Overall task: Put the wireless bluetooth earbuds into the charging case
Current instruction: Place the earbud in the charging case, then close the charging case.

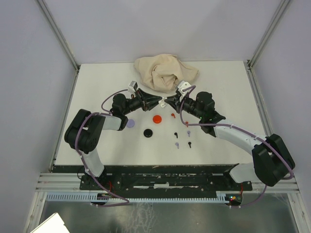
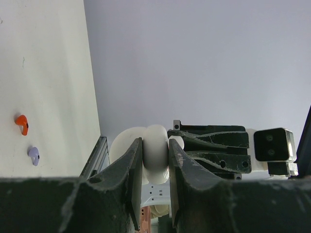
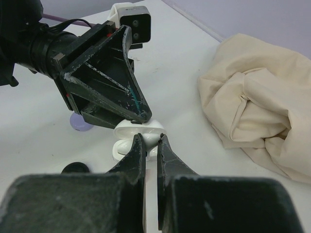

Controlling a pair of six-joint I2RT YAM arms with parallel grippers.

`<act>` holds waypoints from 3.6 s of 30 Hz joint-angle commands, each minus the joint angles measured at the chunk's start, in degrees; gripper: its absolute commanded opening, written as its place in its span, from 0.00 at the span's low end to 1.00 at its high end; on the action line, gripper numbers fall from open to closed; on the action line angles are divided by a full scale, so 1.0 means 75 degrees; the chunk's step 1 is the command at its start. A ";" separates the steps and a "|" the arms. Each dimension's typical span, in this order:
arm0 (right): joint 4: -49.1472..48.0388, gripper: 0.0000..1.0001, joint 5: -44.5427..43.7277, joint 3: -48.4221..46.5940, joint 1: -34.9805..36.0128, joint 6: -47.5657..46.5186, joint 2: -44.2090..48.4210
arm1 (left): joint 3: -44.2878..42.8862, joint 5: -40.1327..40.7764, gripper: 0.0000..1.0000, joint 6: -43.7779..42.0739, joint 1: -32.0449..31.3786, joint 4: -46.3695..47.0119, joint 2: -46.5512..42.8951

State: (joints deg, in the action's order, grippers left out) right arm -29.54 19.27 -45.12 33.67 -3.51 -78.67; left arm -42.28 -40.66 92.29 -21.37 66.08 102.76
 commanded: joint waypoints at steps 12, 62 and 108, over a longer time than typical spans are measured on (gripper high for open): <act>-0.0266 0.01 0.0031 -0.0040 0.0035 -0.0098 0.0116 | -0.0280 -0.0102 0.03 0.0150 -0.0028 0.0234 -0.0172; 0.0301 0.46 -0.0520 -0.0347 0.0037 0.0517 0.0181 | -0.0413 -0.0086 0.03 0.0340 -0.0104 0.0465 -0.0227; 0.2703 0.88 -0.4620 -0.2261 0.0917 0.0842 -0.1517 | -0.1013 0.4649 0.03 0.1519 -0.1156 -0.3866 -0.1187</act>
State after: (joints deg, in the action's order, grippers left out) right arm -4.23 -14.33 -58.50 40.40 2.24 -88.64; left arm -48.49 -7.20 100.09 -29.45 35.79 94.45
